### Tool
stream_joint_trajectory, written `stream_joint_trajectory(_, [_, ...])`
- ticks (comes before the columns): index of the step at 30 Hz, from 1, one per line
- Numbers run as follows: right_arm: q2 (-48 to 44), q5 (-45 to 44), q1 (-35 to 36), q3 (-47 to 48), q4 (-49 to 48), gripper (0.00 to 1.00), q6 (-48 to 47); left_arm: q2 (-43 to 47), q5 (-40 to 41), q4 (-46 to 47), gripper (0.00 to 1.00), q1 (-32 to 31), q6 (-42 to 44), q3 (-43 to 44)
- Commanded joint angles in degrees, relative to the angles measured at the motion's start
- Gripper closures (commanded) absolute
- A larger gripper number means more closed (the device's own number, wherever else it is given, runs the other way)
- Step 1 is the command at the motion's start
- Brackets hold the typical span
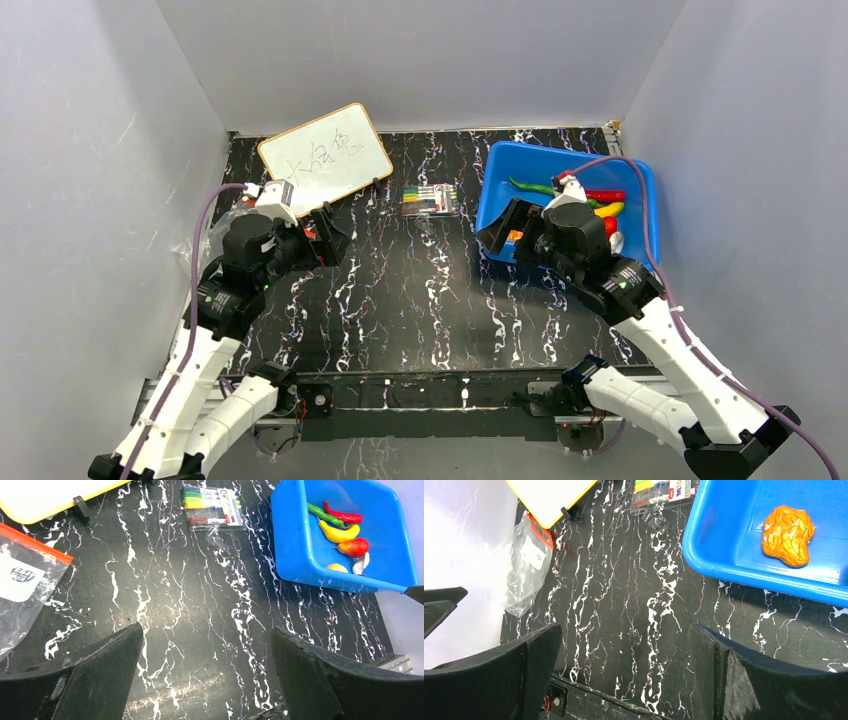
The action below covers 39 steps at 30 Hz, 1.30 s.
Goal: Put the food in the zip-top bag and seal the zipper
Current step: Pick up the zipper food storage bag at the center of the board.
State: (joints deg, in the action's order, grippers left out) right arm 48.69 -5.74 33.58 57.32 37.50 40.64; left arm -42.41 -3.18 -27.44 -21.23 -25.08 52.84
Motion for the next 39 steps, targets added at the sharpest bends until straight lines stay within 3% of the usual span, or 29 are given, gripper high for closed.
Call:
stream_joint_trajectory(1, [-1.05,-0.91,-0.31,0.32,-2.53,0.02,-0.43,-0.41,2.8,-0.71,0.02,-0.39,0.85,2.17])
stream_joint_trajectory(7, [-1.2,-0.94,-0.32,-0.25,-2.84,0.02,-0.66,-3.64,9.7,-3.19,0.02,-0.39,0.03,1.67])
stream_joint_trajectory(15, [-1.95,0.07,-0.3,-1.32,-3.61,0.02,-1.55,-16.82,26.14,-10.37,0.02,-0.39,-3.04,5.12])
stream_joint_trajectory(21, [-3.12,1.58,-0.28,-1.72,-4.87,0.02,-2.41,-26.17,37.98,-11.43,0.03,-0.22,0.44,6.85])
stream_joint_trajectory(30, [-4.85,3.87,-0.31,-2.88,-6.52,0.02,-1.79,-38.26,47.66,-3.51,0.21,0.47,7.11,8.86])
stream_joint_trajectory(39, [-6.28,5.93,-0.34,-4.03,-8.52,0.02,-0.5,-52.83,46.26,4.81,0.28,1.69,10.45,13.51])
